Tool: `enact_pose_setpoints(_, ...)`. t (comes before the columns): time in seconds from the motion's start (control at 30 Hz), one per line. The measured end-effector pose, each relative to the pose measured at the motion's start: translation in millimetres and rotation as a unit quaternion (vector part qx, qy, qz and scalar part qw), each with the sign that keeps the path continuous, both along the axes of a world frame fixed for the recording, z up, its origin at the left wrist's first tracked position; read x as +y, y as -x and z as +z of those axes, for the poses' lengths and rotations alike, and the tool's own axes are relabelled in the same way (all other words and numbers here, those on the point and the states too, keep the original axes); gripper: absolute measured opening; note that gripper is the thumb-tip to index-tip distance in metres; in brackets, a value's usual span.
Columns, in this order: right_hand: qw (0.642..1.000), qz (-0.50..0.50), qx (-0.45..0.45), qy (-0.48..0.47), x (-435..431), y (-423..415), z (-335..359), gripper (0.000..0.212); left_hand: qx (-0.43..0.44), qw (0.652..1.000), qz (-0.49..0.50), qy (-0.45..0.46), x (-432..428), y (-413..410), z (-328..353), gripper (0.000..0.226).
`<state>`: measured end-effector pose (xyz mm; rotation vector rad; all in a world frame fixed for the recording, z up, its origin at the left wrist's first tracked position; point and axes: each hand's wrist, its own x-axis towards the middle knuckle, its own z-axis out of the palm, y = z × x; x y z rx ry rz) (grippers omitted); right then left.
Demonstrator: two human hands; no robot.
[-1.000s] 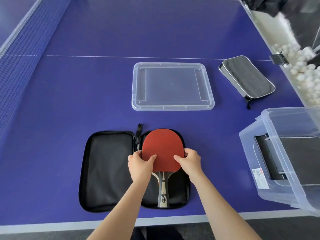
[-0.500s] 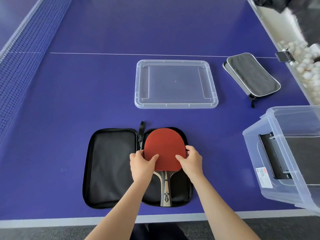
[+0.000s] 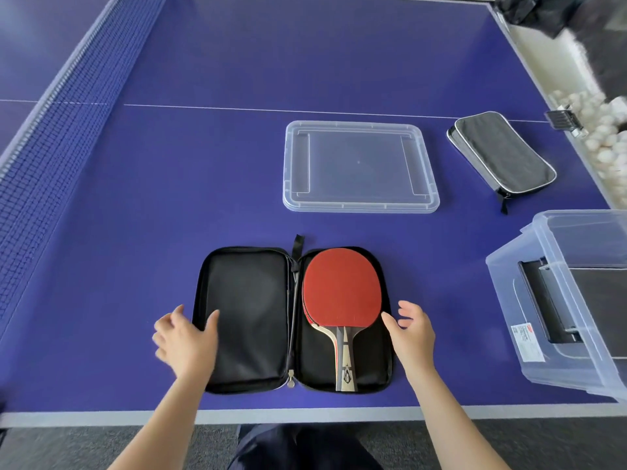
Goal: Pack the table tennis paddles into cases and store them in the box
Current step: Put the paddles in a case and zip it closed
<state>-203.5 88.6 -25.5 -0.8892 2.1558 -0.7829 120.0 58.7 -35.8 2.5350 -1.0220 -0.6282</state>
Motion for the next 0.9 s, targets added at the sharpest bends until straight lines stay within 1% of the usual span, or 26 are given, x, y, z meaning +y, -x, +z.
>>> enact_pose_setpoints(0.07, 1.000, -0.002, -0.002, -0.008, 6.8, -0.8, -1.2, 0.043, 0.016, 0.999, 0.016, -0.036, 8.1, -18.0, -4.3, 0.063)
enact_pose_setpoints(0.13, 1.000, -0.003, -0.007, -0.011, 10.9, -3.9, -1.7, 0.042, 0.042, 0.998, 0.013, -0.051, 15.1, -27.4, -7.7, 0.049)
enact_pose_setpoints(0.23, 1.000, 0.002, -0.011, -0.008, 13.7, -10.0, -0.5, 0.038, 0.104, 0.994, -0.008, -0.021, 21.3, -32.2, -9.0, 0.031)
enact_pose_setpoints(0.3, 1.000, 0.008, -0.009, -0.002, 14.1, -16.0, 3.2, 0.036, 0.183, 0.983, -0.010, 0.016, 24.3, -33.5, -5.1, 0.028)
enact_pose_setpoints(0.37, 1.000, 0.011, -0.010, 0.012, 13.5, -23.4, 8.9, 0.035, 0.290, 0.956, 0.011, 0.047, 27.3, -34.0, 6.1, 0.029)
enact_pose_setpoints(0.43, 0.999, 0.019, -0.013, 0.032, 12.6, -33.5, 17.0, 0.032, 0.389, 0.918, 0.011, 0.072, 32.6, -32.4, 22.9, 0.032)
enact_pose_setpoints(0.47, 0.998, 0.030, -0.018, 0.042, 11.6, -39.8, 22.0, 0.031, 0.423, 0.902, -0.010, 0.081, 36.0, -30.4, 32.5, 0.037)
enact_pose_setpoints(0.53, 0.996, 0.058, -0.045, 0.056, 9.0, -54.8, 33.3, 0.027, 0.466, 0.876, -0.080, 0.093, 44.5, -21.4, 51.7, 0.058)
enact_pose_setpoints(0.6, 0.990, 0.091, -0.091, 0.062, 5.1, -72.0, 47.5, 0.025, 0.475, 0.860, -0.157, 0.101, 53.3, -6.5, 66.5, 0.082)
enact_pose_setpoints(0.63, 0.984, 0.107, -0.124, 0.065, 2.7, -80.4, 55.1, 0.025, 0.470, 0.856, -0.194, 0.098, 56.9, 4.0, 71.8, 0.088)
enact_pose_setpoints(0.7, 0.969, 0.138, -0.194, 0.067, -1.9, -95.9, 69.3, 0.026, 0.466, 0.843, -0.255, 0.082, 62.6, 28.3, 76.9, 0.085)
enact_pose_setpoints(0.77, 0.955, 0.168, -0.237, 0.060, -5.0, -107.5, 80.0, 0.027, 0.478, 0.834, -0.268, 0.064, 65.9, 50.8, 78.8, 0.080)
enact_pose_setpoints(0.83, 0.946, 0.178, -0.263, 0.058, -6.2, -114.1, 86.2, 0.027, 0.462, 0.841, -0.272, 0.068, 66.2, 69.1, 78.8, 0.079)
enact_pose_setpoints(0.9, 0.945, 0.173, -0.269, 0.069, -5.6, -115.5, 88.9, 0.025, 0.432, 0.851, -0.287, 0.081, 65.5, 83.4, 79.0, 0.078)
